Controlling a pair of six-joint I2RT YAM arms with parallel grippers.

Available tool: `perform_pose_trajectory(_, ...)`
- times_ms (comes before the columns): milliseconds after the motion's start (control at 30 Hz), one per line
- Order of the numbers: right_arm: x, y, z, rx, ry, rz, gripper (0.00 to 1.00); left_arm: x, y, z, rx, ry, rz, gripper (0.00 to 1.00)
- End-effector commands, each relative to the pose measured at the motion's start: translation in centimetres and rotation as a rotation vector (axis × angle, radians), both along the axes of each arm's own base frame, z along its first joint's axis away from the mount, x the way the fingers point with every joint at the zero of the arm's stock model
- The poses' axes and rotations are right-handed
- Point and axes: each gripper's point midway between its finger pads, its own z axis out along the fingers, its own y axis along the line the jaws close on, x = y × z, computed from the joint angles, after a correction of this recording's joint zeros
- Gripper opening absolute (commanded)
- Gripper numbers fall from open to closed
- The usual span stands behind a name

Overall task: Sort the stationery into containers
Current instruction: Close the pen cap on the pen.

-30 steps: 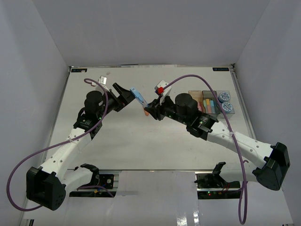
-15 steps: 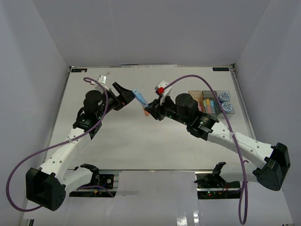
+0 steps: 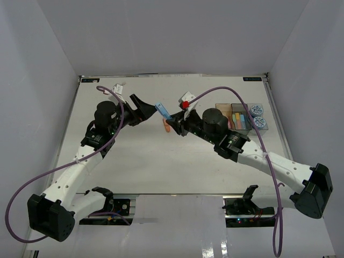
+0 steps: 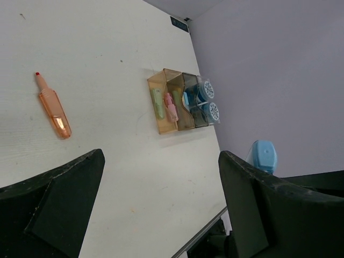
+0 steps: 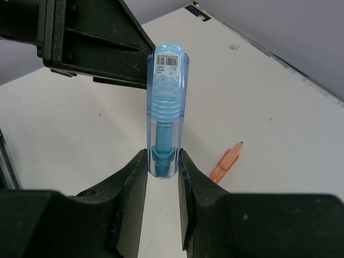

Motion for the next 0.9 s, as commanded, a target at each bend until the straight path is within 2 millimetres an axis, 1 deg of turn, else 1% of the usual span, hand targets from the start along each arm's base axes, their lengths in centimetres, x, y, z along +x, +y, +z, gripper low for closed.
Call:
perform_pose_trajectory(0,0.2,-0.8,3.4,0.066,-0.172,-0.016,0.08,-0.6,1.0,2.3,0.1,-0.073,0.006,0.98)
perform_pose_trajectory(33,-0.1,-1.1,4.0,0.079,-0.205,-0.007,0.08,-0.9,1.4,1.6,0.141,-0.052,0.005,0.98)
perform_pose_trajectory(67,-0.3,-1.3,3.2,0.065,-0.222,0.001,0.08,-0.8,1.8,2.4,0.196,-0.094,0.004,0.98)
perform_pose_trajectory(100,-0.4,-1.5,3.6,0.062,-0.273,0.007,0.08,-0.8,2.1,2.5,0.229,-0.102,0.003,0.98)
perform_pose_trajectory(133,-0.7,-1.9,4.0,0.065,-0.302,0.01,0.08,-1.1,2.3,2.1,0.271,-0.084,-0.012,0.98)
perform_pose_trajectory(167,-0.8,-2.2,3.9,0.057,-0.322,0.008,0.08,-1.2,2.5,3.6,0.315,-0.138,-0.026,0.98)
perform_pose_trajectory(200,-0.9,-2.4,3.5,0.043,-0.349,0.011,0.08,-1.6,2.7,3.6,0.345,-0.129,-0.045,0.98)
perform_pose_trajectory(267,-1.2,-3.0,3.9,0.044,-0.382,0.009,0.08,-1.8,2.7,4.5,0.392,-0.164,-0.08,0.98)
perform_pose_trajectory(300,-1.2,-3.1,3.5,0.034,-0.39,0.013,0.08,-2.3,2.2,6.6,0.382,-0.211,-0.114,0.98)
perform_pose_trajectory(367,-1.5,-3.4,3.7,0.015,-0.426,0.021,0.08,-3.0,1.6,7.2,0.388,-0.208,-0.178,0.97)
perform_pose_trajectory(400,-1.4,-3.4,3.5,0.002,-0.432,0.023,0.08,-3.2,1.2,7.7,0.382,-0.215,-0.206,0.96)
perform_pose_trajectory(433,-1.5,-3.6,3.7,-0.012,-0.456,0.026,0.08,-4.1,0.5,9.1,0.354,-0.229,-0.264,0.95)
perform_pose_trajectory(467,-1.5,-3.5,3.6,-0.019,-0.463,0.029,0.08,-4.4,0.0,9.4,0.341,-0.226,-0.299,0.94)
perform_pose_trajectory(500,-1.4,-3.6,3.7,-0.024,-0.472,0.027,0.08,-4.3,-0.6,8.8,0.332,-0.187,-0.337,0.92)
perform_pose_trajectory(533,-1.4,-3.5,4.0,-0.027,-0.483,0.029,0.08,-5.0,-1.3,9.8,0.304,-0.198,-0.388,0.91)
perform_pose_trajectory(567,-1.3,-3.5,4.0,-0.038,-0.499,0.027,0.08,-5.1,-1.6,9.9,0.294,-0.189,-0.414,0.89)
perform_pose_trajectory(600,-1.2,-3.5,4.2,-0.042,-0.508,0.027,0.08,-4.9,-2.0,9.5,0.284,-0.163,-0.438,0.87)
perform_pose_trajectory(633,-1.0,-3.2,4.3,-0.048,-0.515,0.029,0.08,-5.3,-2.4,10.0,0.262,-0.163,-0.465,0.86)
perform_pose_trajectory(667,-0.8,-3.2,4.4,-0.059,-0.524,0.028,0.08,-5.1,-2.6,9.7,0.257,-0.151,-0.475,0.85)
perform_pose_trajectory(733,-0.6,-2.7,4.3,-0.07,-0.527,0.031,0.08,-5.0,-2.7,10.1,0.258,-0.163,-0.481,0.8)
perform_pose_trajectory(767,-0.4,-2.6,4.7,-0.067,-0.534,0.028,0.08,-4.8,-2.7,10.1,0.264,-0.168,-0.475,0.79)
perform_pose_trajectory(833,-0.7,-1.8,4.7,-0.066,-0.538,0.07,0.08,-4.5,-2.7,9.9,0.271,-0.165,-0.474,0.77)
perform_pose_trajectory(867,-0.8,-1.7,5.1,-0.058,-0.545,0.072,0.08,-4.4,-2.7,9.8,0.274,-0.166,-0.474,0.77)
